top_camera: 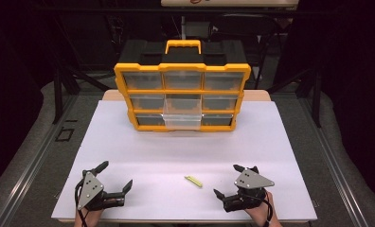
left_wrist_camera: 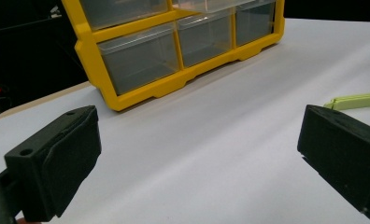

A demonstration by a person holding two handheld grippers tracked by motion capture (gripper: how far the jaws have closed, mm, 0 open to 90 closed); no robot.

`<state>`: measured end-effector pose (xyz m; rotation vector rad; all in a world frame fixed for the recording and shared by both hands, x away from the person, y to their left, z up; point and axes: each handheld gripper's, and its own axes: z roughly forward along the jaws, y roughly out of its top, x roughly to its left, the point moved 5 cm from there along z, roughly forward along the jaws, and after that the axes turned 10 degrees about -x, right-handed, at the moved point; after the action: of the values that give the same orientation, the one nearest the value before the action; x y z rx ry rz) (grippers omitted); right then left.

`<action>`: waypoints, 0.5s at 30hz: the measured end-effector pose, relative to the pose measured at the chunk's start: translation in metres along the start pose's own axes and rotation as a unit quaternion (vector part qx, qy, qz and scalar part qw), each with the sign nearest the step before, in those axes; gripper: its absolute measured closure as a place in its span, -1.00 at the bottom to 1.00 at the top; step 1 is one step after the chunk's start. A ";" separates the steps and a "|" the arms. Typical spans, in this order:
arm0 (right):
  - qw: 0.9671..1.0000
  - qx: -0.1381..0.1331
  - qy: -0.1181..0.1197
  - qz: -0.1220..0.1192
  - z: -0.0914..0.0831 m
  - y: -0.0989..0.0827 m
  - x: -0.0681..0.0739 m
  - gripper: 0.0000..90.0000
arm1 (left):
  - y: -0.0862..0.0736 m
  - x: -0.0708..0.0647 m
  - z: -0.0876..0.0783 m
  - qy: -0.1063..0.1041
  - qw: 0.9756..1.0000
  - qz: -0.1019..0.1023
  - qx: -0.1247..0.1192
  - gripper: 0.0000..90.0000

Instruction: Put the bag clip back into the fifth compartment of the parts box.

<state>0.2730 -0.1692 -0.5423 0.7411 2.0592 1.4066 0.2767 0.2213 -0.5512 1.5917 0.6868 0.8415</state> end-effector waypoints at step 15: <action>0.999 0.037 0.009 0.003 0.023 0.007 0.011 -1.00 | 0.000 -0.001 0.001 -0.002 1.000 0.000 0.000 -1.00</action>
<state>0.2824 -0.1448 -0.5439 0.7679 2.1352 1.3511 0.2772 0.2203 -0.5513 1.5931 0.6842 0.8371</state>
